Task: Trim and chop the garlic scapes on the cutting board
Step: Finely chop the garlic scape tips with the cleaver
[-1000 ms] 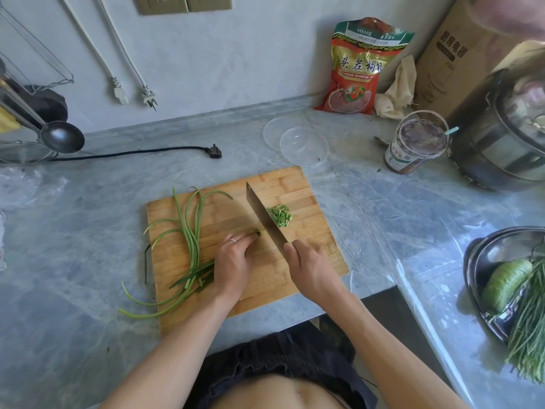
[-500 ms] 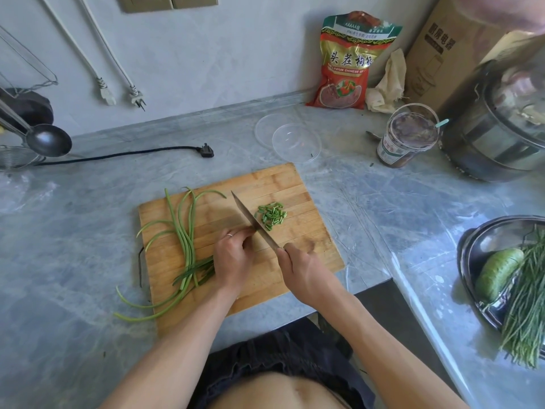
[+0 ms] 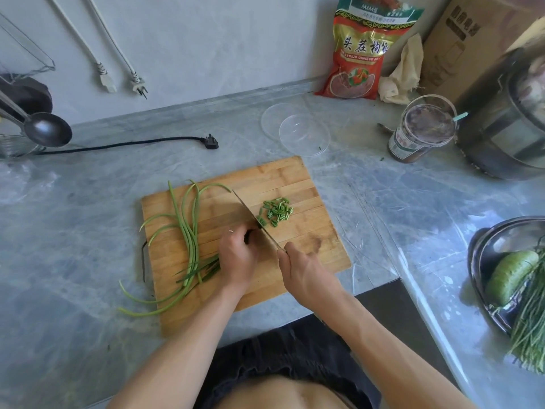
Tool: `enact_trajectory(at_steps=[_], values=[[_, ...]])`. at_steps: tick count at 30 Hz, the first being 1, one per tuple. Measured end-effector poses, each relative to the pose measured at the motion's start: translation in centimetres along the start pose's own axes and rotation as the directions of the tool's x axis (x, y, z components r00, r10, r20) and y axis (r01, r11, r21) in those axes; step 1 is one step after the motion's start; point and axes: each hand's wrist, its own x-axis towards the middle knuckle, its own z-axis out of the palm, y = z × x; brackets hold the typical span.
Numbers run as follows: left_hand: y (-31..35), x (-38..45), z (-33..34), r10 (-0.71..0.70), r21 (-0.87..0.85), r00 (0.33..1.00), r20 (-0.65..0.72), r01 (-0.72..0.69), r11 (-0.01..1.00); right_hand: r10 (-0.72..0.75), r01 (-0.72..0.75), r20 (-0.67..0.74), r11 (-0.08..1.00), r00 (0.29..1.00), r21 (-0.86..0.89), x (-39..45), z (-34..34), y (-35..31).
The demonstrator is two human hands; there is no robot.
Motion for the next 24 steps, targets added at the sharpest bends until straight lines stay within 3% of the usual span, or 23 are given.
enact_trajectory(at_steps=[9,13,24], values=[[-0.5,-0.1,0.1,-0.016,0.053,1.000,0.019,0.015,0.998,-0.014,0.014,-0.036,1.000,0.999,0.013,0.5,0.9,-0.6],[-0.2,-0.1,-0.3,0.024,0.126,0.999,0.024,-0.027,0.992,0.025,-0.021,-0.028,0.992,0.999,0.122,-0.5,1.0,0.3],[-0.7,0.3,-1.1,0.106,0.264,0.980,0.166,-0.147,0.953,0.041,-0.037,-0.032,0.991,0.999,0.129,0.7,0.7,-1.1]])
